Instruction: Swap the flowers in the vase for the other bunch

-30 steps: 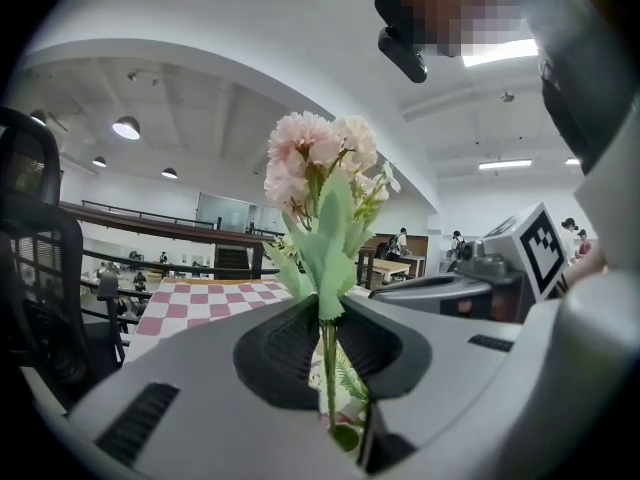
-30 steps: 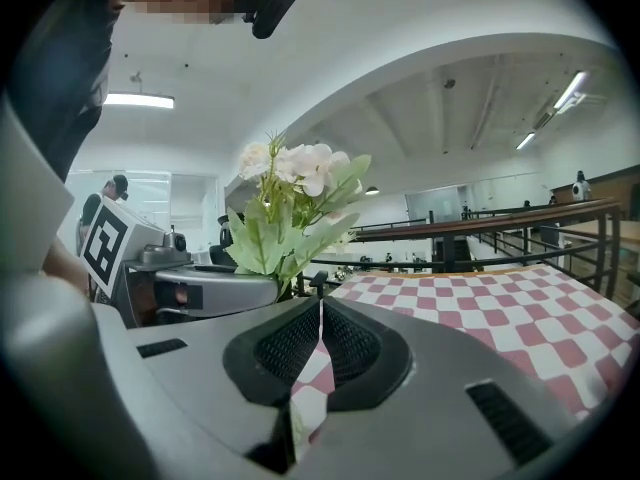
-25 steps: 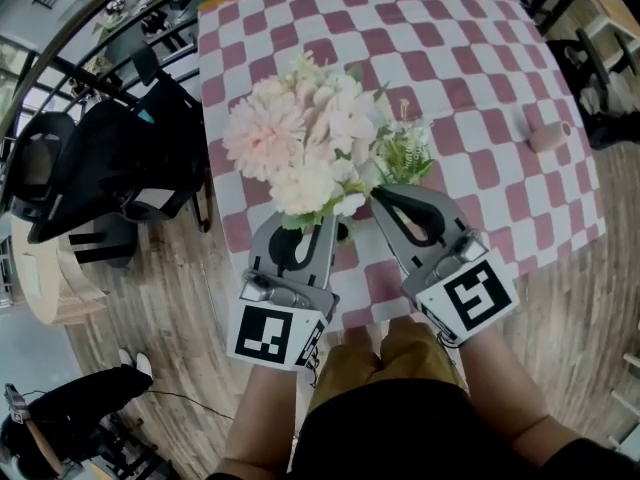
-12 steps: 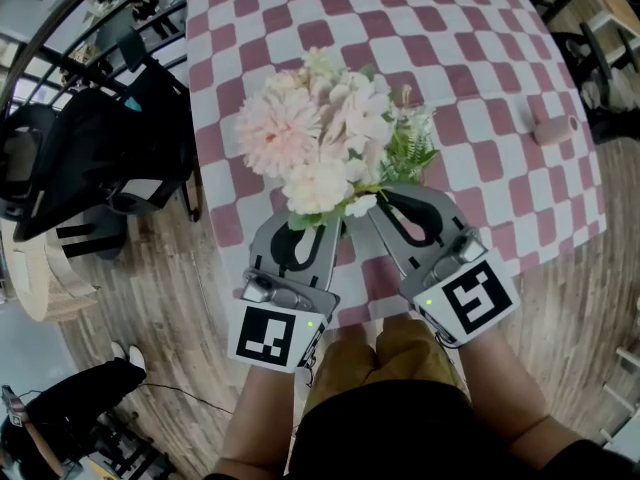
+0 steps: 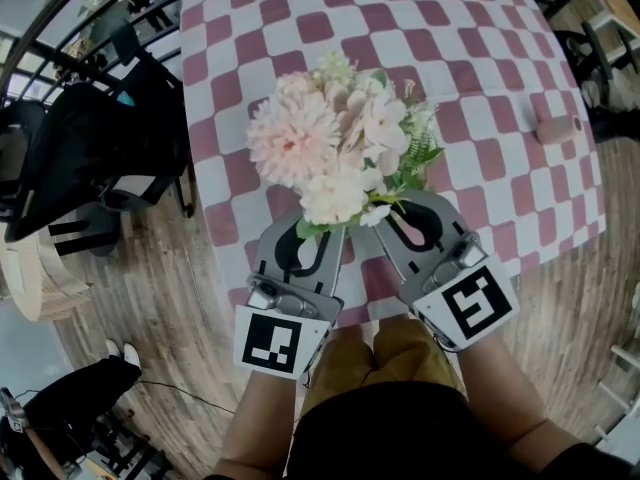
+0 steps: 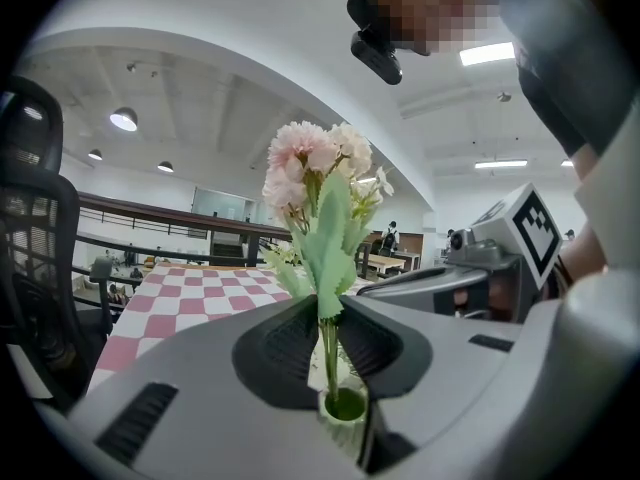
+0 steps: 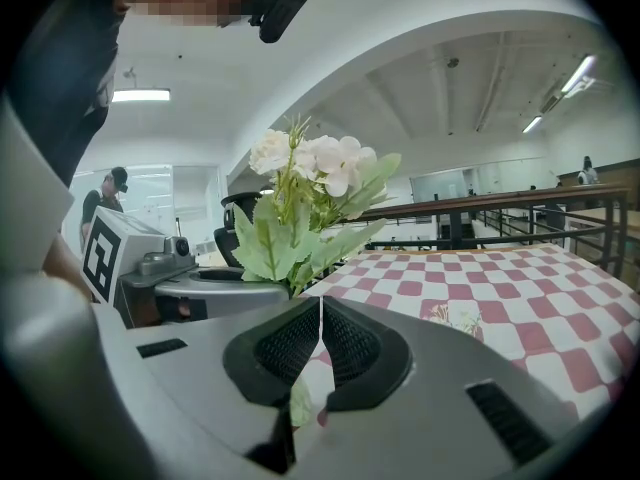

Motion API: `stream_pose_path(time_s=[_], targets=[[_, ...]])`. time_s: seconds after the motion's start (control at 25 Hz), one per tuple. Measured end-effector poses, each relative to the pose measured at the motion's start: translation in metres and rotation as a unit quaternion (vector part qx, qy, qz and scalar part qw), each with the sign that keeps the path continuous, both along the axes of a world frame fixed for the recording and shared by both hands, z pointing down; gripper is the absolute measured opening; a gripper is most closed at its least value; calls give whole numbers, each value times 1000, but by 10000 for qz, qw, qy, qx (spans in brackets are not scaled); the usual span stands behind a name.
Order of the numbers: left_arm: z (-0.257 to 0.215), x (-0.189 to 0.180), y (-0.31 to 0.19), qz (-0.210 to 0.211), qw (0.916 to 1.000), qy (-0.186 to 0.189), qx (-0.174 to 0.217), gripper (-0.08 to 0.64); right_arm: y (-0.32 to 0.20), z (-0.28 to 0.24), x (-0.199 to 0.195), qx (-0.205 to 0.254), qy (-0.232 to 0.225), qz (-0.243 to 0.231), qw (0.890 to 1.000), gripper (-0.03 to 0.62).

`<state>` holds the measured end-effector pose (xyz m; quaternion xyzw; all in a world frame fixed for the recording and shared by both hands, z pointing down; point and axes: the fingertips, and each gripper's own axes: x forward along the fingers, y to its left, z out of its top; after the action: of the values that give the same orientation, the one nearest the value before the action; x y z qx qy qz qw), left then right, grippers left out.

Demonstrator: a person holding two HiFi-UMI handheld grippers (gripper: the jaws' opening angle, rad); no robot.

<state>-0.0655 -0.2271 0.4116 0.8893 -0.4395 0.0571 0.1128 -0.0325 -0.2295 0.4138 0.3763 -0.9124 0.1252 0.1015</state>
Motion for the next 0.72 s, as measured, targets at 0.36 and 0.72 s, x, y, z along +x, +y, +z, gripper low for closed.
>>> stream_pose_path(time_s=[0.36, 0.72], targets=[[10, -3, 3, -142, 9999, -57, -25, 64, 9, 10, -3, -131, 59, -39, 9999, 35], [24, 3, 13, -118, 9994, -335, 7, 79, 15, 15, -2, -150, 33, -45, 9999, 35]])
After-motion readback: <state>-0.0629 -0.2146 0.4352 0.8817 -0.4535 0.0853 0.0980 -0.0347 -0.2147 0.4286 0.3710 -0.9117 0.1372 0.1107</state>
